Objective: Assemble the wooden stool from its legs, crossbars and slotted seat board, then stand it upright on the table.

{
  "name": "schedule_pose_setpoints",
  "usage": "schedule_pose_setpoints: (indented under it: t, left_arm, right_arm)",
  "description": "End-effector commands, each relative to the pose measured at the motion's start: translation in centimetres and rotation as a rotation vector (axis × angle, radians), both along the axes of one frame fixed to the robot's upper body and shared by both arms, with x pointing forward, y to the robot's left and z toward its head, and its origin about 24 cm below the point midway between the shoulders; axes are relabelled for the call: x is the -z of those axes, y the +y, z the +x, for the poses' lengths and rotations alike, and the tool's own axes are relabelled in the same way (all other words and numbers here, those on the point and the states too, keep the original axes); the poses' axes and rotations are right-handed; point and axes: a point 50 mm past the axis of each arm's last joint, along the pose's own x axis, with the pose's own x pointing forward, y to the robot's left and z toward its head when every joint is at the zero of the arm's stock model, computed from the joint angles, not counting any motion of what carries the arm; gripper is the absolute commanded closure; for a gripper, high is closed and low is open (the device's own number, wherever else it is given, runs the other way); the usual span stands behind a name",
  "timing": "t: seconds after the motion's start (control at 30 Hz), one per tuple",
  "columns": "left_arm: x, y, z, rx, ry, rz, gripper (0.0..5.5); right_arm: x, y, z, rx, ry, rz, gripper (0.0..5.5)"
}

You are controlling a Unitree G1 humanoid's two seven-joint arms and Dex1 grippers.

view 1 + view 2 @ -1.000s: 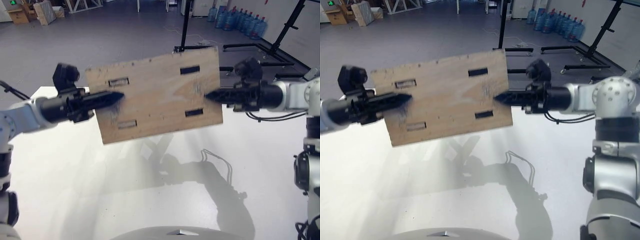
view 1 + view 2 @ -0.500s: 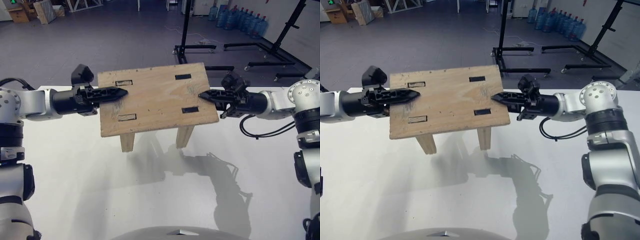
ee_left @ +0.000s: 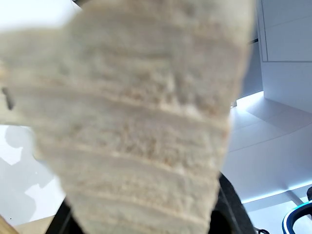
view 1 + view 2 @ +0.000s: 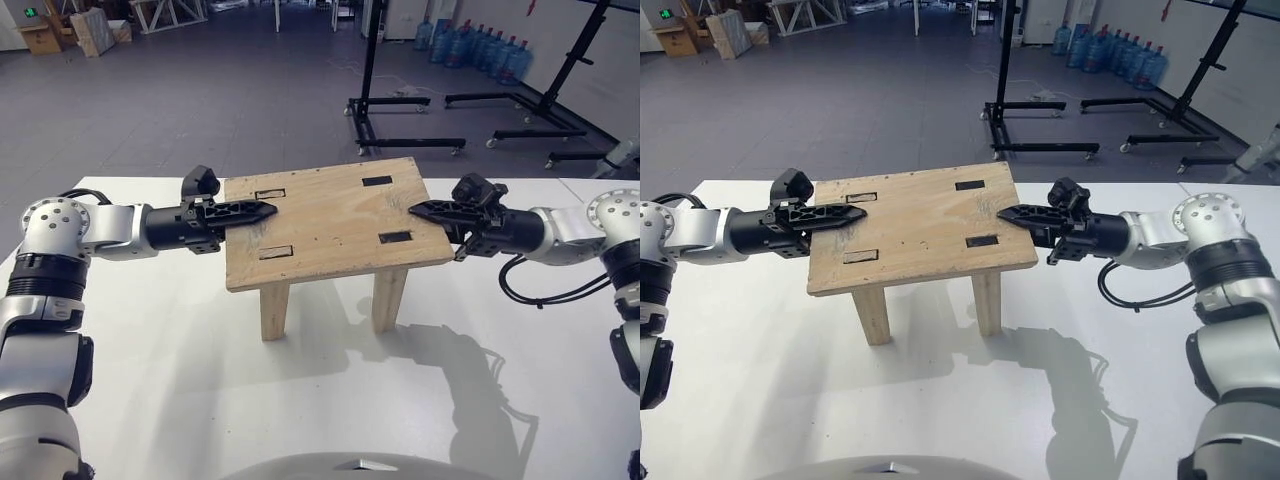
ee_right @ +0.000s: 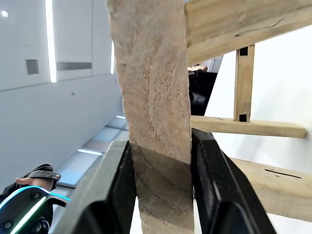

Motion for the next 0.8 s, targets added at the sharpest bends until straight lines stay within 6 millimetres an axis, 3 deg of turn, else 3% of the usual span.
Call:
schedule_pose_setpoints:
  t: [0.03,0.17,0.27,0.5,0.8]
  left_arm:
    - [4.7,-1.1,1.3,-0.090,0.001,0.228,4.22]
    - [5.3,-1.2,1.7,-0.088,-0.046,0.266,4.22]
    - [5.5,-0.9,1.9,-0.079,-0.073,0.279,3.35]
    - [6.1,0.0,1.9,-0.068,-0.075,0.308,2.13]
    - [6.2,1.0,2.1,-0.094,-0.084,0.303,0.44]
  right_arm:
    - [1.8,2.2,-0.3,-0.047,0.018,0.071,4.11]
    - [2.8,2.4,-0.4,0.013,-0.008,0.040,4.12]
    - [3.1,2.7,-0.6,0.029,-0.025,0.048,4.13]
    - [3.4,3.0,-1.4,0.005,-0.041,0.036,4.13]
    - [3.2,3.1,-1.1,0.019,-0.051,0.015,2.09]
